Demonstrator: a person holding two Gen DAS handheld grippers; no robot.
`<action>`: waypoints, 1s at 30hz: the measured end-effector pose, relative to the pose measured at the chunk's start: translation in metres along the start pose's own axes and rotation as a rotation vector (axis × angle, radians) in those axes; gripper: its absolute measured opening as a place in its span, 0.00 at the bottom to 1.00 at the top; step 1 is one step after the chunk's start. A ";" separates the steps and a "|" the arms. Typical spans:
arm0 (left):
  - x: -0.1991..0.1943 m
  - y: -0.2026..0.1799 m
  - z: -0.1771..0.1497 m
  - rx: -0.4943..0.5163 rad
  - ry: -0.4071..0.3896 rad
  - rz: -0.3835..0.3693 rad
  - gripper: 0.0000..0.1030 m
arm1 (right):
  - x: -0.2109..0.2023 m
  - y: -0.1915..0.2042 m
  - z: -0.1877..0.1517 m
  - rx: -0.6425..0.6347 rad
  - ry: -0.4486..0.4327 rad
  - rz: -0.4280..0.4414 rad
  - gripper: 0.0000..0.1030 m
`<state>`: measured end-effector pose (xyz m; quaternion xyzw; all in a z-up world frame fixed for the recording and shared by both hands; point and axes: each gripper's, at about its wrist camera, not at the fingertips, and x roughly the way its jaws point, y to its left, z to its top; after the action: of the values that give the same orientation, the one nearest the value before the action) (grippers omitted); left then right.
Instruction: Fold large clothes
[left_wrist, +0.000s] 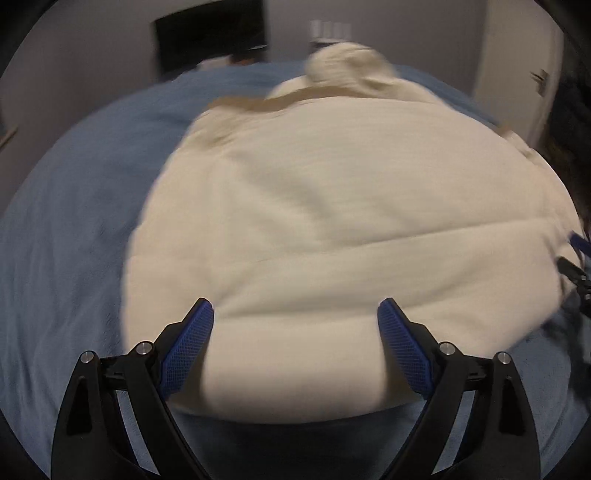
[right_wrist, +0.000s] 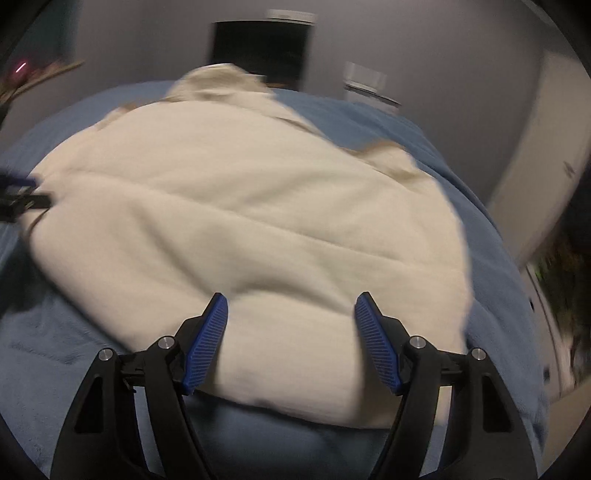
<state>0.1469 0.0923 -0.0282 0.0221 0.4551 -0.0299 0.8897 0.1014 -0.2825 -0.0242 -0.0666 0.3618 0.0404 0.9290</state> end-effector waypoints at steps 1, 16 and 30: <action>0.001 0.008 -0.002 -0.015 0.007 0.012 0.86 | 0.001 -0.009 -0.002 0.026 0.007 -0.013 0.66; -0.021 -0.011 0.010 0.025 -0.052 -0.008 0.82 | -0.013 -0.013 0.036 0.163 -0.038 0.101 0.69; 0.044 -0.042 0.097 -0.008 0.009 -0.037 0.94 | 0.078 0.044 0.104 0.077 0.091 0.103 0.77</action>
<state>0.2481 0.0420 -0.0079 0.0101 0.4598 -0.0445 0.8869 0.2229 -0.2212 -0.0050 -0.0140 0.4078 0.0712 0.9102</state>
